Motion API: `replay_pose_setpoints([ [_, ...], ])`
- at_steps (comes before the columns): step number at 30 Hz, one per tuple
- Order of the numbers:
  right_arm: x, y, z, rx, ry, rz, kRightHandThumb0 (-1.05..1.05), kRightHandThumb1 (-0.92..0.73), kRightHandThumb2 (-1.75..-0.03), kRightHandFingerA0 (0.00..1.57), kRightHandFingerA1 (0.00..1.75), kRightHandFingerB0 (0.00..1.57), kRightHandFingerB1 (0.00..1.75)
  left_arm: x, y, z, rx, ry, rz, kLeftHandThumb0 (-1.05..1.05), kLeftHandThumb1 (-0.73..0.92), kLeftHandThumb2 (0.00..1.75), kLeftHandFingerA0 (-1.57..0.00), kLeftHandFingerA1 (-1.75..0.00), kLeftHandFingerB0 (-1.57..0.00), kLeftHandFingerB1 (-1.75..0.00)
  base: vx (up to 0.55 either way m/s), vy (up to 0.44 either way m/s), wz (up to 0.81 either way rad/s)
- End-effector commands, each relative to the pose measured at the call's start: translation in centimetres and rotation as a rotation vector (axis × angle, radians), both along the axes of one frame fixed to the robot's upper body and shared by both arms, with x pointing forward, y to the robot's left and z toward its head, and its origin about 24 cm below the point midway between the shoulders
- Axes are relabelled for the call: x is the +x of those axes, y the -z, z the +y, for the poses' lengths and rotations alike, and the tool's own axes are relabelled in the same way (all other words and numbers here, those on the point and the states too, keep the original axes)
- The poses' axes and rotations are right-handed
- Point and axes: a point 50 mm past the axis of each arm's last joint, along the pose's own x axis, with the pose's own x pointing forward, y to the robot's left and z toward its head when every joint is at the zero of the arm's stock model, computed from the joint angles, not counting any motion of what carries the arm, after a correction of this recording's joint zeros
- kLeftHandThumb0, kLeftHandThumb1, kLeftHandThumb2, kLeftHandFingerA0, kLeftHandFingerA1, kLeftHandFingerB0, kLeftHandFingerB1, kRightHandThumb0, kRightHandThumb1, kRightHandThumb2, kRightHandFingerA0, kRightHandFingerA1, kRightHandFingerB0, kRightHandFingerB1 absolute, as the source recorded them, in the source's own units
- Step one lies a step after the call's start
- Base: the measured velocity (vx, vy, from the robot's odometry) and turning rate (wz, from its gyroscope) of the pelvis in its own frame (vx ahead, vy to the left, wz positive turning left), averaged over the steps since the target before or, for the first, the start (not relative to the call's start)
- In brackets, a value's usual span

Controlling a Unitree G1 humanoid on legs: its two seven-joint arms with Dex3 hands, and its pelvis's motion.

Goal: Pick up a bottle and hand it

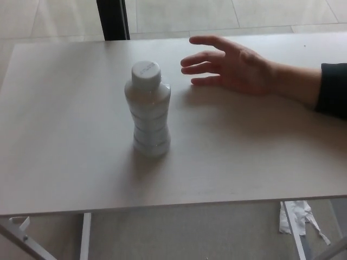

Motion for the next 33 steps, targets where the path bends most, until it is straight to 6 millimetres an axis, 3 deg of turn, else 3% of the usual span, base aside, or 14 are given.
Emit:
replay_pose_setpoints([
  [1,0.3,-0.6,-0.4,-0.024,0.005,-0.022,-0.62,-0.57,-0.57,0.46,0.62,0.28,0.43,1.0,2.6,-3.6,0.001,0.067,0.163,-0.78,0.44,0.9,-0.01,-0.37,0.0,-0.21,0.0,0.0,0.0],
  [6,0.4,-0.8,-0.5,-0.026,0.005,-0.035,-0.69,-0.45,-0.86,0.48,0.68,0.21,0.51,1.6,4.9,-6.9,0.001,0.175,0.239,-0.78,0.44,0.89,0.0,-0.36,0.0,-0.23,0.0,0.0,0.0],
  [9,0.5,-0.9,-0.6,-0.02,0.009,-0.041,-0.71,-0.46,-0.85,0.46,0.67,0.24,0.52,1.8,5.8,-7.9,0.001,0.184,0.263,-0.73,0.41,0.89,0.0,-0.39,0.0,-0.27,0.0,0.0,0.0],
  [10,0.5,-0.8,-0.5,-0.02,0.011,-0.041,-0.62,-0.56,-0.57,0.45,0.61,0.29,0.44,1.8,6.2,-8.4,0.001,0.196,0.274,-0.83,0.55,0.57,-0.02,-0.41,0.0,-0.29,0.0,0.0,0.0],
  [13,0.7,-0.8,-0.4,-0.03,0.0,-0.043,-0.61,-0.57,-0.57,0.38,0.58,0.29,0.43,2.1,7.0,-9.4,0.005,0.222,0.296,-0.73,0.4,0.89,0.0,-0.4,0.0,-0.25,0.0,0.0,0.0],
  [14,0.7,-0.8,-0.5,-0.03,0.004,-0.042,-0.68,-0.45,-0.85,0.4,0.65,0.24,0.52,2.2,7.8,-10.4,0.012,0.253,0.312,-0.83,0.53,0.57,0.0,-0.44,0.0,-0.25,0.0,0.0,0.0],
  [15,0.7,-0.8,-0.4,-0.025,0.006,-0.044,-0.63,-0.56,-0.56,0.47,0.62,0.3,0.43,2.3,8.5,-11.2,0.018,0.269,0.345,-0.81,0.45,0.89,0.0,-0.25,0.0,-0.13,0.0,0.0,0.0],
  [18,0.8,-0.9,-0.3,-0.025,0.001,-0.049,-0.6,-0.57,-0.57,0.44,0.6,0.29,0.42,2.4,9.7,-12.3,0.069,0.294,0.38,-0.87,0.49,0.89,0.0,-0.21,0.0,-0.08,0.0,0.0,0.0],
  [24,1.5,-0.9,0.0,-0.02,-0.006,-0.058,-0.67,-0.46,-0.84,0.45,0.66,0.26,0.51,3.1,10.9,-13.4,0.189,0.301,0.449,-0.87,0.49,0.91,-0.01,-0.23,0.0,-0.04,0.0,0.0,0.0],
  [25,1.5,-0.9,0.1,-0.029,-0.01,-0.057,-0.66,-0.46,-0.84,0.48,0.67,0.26,0.5,3.3,11.1,-13.6,0.188,0.299,0.464,-0.94,0.53,0.62,0.0,-0.36,0.0,-0.16,0.0,0.0,0.0],
  [26,1.6,-1.0,0.1,-0.029,-0.02,-0.067,-0.66,-0.46,-0.84,0.46,0.66,0.26,0.51,3.5,11.3,-13.6,0.165,0.298,0.486,-0.85,0.48,0.9,-0.01,-0.24,0.0,-0.04,0.0,0.0,0.0],
  [27,1.6,-1.0,0.1,-0.029,-0.02,-0.07,-0.69,-0.46,-0.85,0.48,0.67,0.25,0.51,3.6,11.4,-13.5,0.162,0.298,0.497,-0.89,0.5,0.6,0.0,-0.34,0.0,-0.12,0.0,0.0,0.0],
  [28,1.7,-1.1,0.1,-0.031,-0.016,-0.075,-0.68,-0.45,-0.86,0.5,0.68,0.26,0.52,3.6,11.6,-13.4,0.161,0.295,0.516,-0.84,0.48,0.9,-0.01,-0.22,0.0,0.0,0.0,0.0,0.0],
  [33,2.1,-1.5,0.1,-0.032,-0.016,-0.089,-0.56,-0.57,-0.57,0.52,0.59,0.33,0.39,3.2,12.8,-12.2,0.111,0.274,0.608,-0.81,0.46,0.87,0.0,-0.24,0.0,0.0,0.0,0.0,0.0],
])
